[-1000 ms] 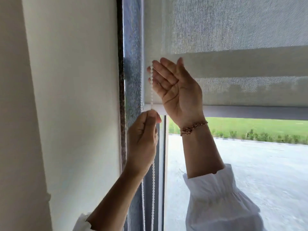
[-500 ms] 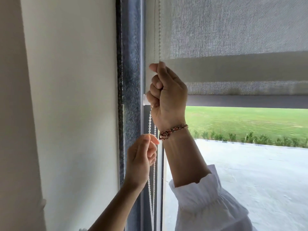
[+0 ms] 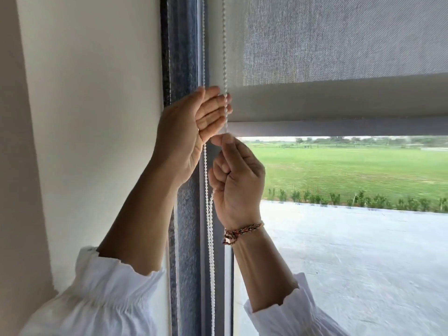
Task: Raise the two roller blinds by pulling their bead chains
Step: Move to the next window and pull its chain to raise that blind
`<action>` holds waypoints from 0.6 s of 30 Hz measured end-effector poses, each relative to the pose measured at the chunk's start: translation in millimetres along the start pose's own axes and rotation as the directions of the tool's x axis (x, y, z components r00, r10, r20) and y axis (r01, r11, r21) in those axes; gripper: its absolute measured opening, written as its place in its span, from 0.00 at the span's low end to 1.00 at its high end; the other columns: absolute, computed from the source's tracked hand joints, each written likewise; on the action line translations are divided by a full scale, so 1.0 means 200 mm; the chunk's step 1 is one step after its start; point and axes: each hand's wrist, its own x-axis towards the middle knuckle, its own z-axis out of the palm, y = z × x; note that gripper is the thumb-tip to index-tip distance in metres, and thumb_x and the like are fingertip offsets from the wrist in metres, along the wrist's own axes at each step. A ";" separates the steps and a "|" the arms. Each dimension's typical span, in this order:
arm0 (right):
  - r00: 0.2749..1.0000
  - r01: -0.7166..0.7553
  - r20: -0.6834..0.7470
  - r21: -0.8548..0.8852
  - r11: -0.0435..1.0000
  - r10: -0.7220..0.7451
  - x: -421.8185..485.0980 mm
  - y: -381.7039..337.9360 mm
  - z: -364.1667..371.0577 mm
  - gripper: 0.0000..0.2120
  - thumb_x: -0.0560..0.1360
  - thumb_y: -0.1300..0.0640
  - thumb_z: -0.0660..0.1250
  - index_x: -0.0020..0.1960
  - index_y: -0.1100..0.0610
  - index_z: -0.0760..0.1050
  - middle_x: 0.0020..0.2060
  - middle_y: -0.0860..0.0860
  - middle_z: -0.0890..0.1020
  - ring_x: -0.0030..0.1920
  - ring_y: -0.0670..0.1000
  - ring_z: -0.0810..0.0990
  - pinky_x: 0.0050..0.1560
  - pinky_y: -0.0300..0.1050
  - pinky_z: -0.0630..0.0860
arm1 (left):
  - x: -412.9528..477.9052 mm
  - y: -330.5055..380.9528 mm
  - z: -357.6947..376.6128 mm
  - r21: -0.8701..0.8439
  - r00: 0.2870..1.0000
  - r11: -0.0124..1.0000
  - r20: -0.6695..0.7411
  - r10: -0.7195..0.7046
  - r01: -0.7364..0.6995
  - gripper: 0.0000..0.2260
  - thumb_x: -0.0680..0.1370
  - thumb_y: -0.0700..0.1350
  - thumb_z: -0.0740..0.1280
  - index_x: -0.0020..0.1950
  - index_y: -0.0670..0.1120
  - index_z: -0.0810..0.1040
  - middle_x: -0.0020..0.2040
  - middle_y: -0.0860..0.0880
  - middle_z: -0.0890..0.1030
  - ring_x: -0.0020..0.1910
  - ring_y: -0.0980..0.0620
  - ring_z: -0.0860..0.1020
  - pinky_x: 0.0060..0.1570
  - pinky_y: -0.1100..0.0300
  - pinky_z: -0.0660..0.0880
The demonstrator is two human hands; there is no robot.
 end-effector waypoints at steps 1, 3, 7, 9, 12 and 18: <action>1.000 -0.005 -0.005 -0.013 1.000 0.005 -0.02 0.01 -0.02 0.12 0.78 0.62 0.59 0.39 0.60 0.78 0.20 0.43 0.62 0.21 0.42 0.55 0.20 0.35 0.52 | 0.01 0.02 0.02 0.012 1.000 1.000 0.021 -0.002 0.001 0.14 0.81 0.45 0.52 0.55 0.43 0.75 0.52 0.46 0.82 0.54 0.50 0.81 0.56 0.60 0.77; 1.000 -0.004 -0.005 -0.029 1.000 0.004 -0.06 0.03 -0.06 0.10 0.76 0.60 0.61 0.39 0.59 0.78 0.21 0.43 0.61 0.22 0.43 0.54 0.22 0.36 0.51 | 0.03 0.06 0.05 0.037 0.999 0.999 0.049 0.008 -0.010 0.12 0.81 0.44 0.53 0.53 0.43 0.76 0.49 0.46 0.83 0.52 0.50 0.82 0.55 0.59 0.78; 1.000 -0.011 0.000 -0.052 0.999 0.011 -0.09 0.05 -0.08 0.10 0.75 0.59 0.61 0.39 0.58 0.79 0.21 0.43 0.62 0.22 0.43 0.54 0.22 0.36 0.50 | 0.05 0.09 0.10 0.051 0.999 0.999 0.040 0.006 -0.008 0.10 0.81 0.41 0.56 0.51 0.42 0.76 0.34 0.51 0.81 0.31 0.56 0.78 0.32 0.66 0.75; 1.000 -0.025 0.017 -0.069 0.997 0.026 -0.10 0.06 -0.06 0.11 0.77 0.60 0.60 0.39 0.58 0.79 0.21 0.43 0.61 0.21 0.42 0.55 0.22 0.36 0.50 | 0.05 0.09 0.11 0.031 0.999 0.999 0.033 0.010 -0.011 0.11 0.81 0.41 0.55 0.49 0.42 0.77 0.26 0.55 0.73 0.24 0.60 0.67 0.24 0.69 0.61; 0.997 -0.066 0.045 -0.063 0.996 0.069 -0.08 0.07 -0.05 0.11 0.77 0.59 0.60 0.39 0.57 0.79 0.22 0.45 0.61 0.22 0.43 0.55 0.23 0.37 0.51 | 0.06 0.08 0.11 0.051 0.997 0.996 0.032 0.066 -0.067 0.12 0.81 0.40 0.55 0.43 0.44 0.76 0.23 0.56 0.68 0.21 0.60 0.59 0.23 0.67 0.52; 0.989 -0.145 -0.038 -0.207 0.967 0.140 0.03 0.04 -0.07 0.22 0.70 0.41 0.60 0.42 0.59 0.80 0.33 0.51 0.81 0.36 0.49 0.80 0.46 0.46 0.78 | 0.05 0.08 0.05 0.091 0.988 0.984 0.011 0.154 -0.155 0.14 0.81 0.41 0.54 0.38 0.47 0.73 0.22 0.57 0.66 0.20 0.61 0.57 0.20 0.69 0.53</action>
